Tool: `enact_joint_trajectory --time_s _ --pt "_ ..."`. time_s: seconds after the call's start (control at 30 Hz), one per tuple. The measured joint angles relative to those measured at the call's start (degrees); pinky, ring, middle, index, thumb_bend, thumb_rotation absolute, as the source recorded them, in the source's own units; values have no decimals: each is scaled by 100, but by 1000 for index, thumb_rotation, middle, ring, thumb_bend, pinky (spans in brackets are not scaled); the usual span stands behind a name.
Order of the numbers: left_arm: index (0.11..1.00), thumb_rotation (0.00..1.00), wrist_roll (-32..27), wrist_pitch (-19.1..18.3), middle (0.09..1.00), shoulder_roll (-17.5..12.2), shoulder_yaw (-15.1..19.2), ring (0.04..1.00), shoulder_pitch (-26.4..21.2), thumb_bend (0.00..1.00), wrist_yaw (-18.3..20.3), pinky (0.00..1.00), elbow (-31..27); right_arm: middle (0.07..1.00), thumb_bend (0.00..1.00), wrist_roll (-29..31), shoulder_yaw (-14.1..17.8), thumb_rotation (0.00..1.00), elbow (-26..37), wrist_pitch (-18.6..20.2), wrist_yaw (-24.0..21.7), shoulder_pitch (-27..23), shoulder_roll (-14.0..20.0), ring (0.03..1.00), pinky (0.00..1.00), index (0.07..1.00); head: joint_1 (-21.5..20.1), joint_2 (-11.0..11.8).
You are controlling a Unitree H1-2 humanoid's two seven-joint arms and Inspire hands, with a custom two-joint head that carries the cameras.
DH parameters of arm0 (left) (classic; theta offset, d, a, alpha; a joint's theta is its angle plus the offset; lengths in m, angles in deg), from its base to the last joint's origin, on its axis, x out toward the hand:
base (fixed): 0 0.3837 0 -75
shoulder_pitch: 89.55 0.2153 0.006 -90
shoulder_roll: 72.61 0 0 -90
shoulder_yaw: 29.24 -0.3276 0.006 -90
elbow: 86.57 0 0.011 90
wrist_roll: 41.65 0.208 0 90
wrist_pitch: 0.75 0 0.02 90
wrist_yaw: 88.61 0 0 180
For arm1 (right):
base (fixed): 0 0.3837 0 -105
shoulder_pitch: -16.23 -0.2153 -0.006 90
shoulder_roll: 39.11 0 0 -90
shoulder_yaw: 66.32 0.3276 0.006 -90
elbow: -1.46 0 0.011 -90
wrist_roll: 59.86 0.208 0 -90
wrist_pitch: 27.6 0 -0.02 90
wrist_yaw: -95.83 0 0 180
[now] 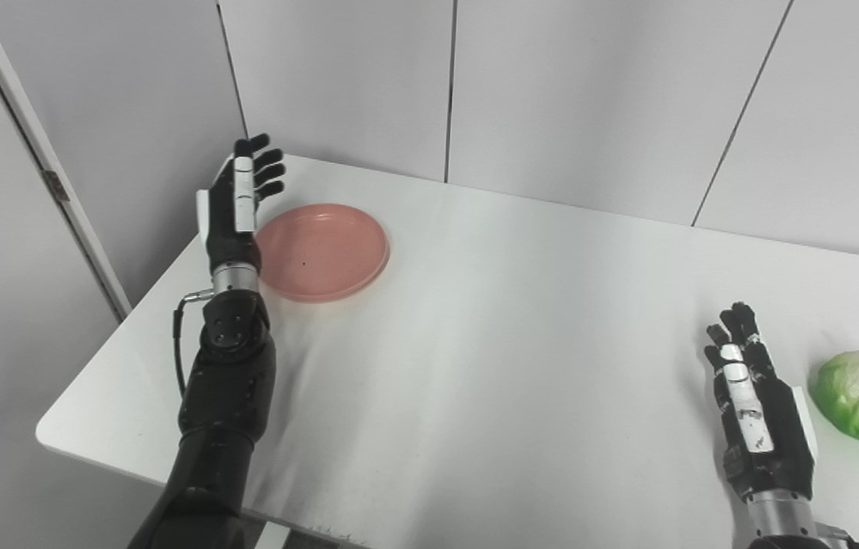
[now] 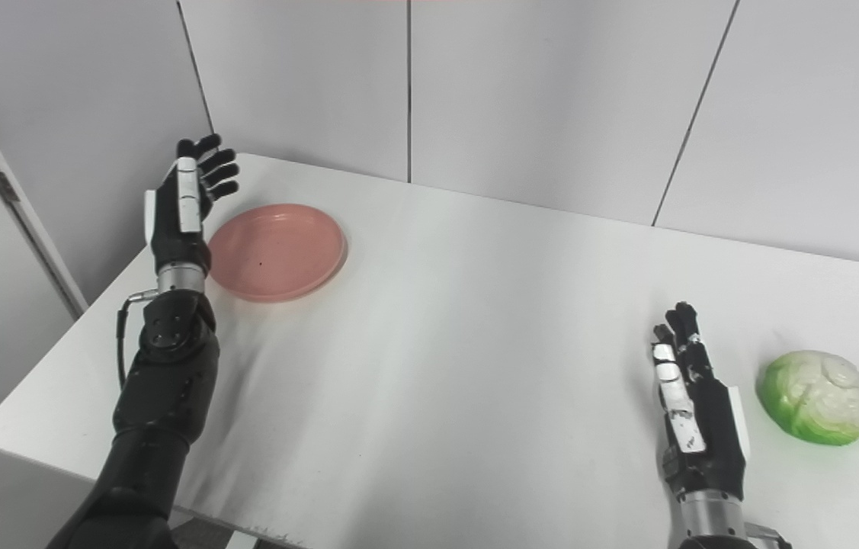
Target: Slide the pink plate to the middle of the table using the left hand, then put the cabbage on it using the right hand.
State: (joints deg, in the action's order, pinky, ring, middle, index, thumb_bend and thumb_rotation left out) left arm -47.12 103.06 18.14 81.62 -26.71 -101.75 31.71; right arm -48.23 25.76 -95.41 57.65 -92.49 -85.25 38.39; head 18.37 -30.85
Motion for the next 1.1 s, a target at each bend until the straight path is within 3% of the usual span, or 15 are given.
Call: enact_joint_trajectory --time_s 0.37,0.63,0.73,0.8,1.1 --pt "751 1000 -287 199 755 -147 125 763 -123 824 4 749 784 986 669 6 -7 738 18 0 -6 1 12 979 1000 978 9 -18" --pt "821 1000 -672 153 827 -151 201 846 -173 829 58 846 1141 981 678 13 -11 723 21 0 -9 5 23 975 1000 972 0 -53" --pt "858 1000 -672 131 864 -151 133 888 -207 829 71 901 1290 981 675 25 -13 721 25 0 -10 7 24 971 1000 972 17 -62" --pt "930 1000 -676 92 935 -151 11 959 -235 829 175 986 1436 979 668 24 -13 734 25 0 -7 7 25 970 1000 972 9 -70" --pt "1000 1000 -690 179 1000 -253 -245 1000 -403 871 637 1000 1858 975 680 -23 -28 731 56 1 -2 27 40 966 998 965 0 -79"
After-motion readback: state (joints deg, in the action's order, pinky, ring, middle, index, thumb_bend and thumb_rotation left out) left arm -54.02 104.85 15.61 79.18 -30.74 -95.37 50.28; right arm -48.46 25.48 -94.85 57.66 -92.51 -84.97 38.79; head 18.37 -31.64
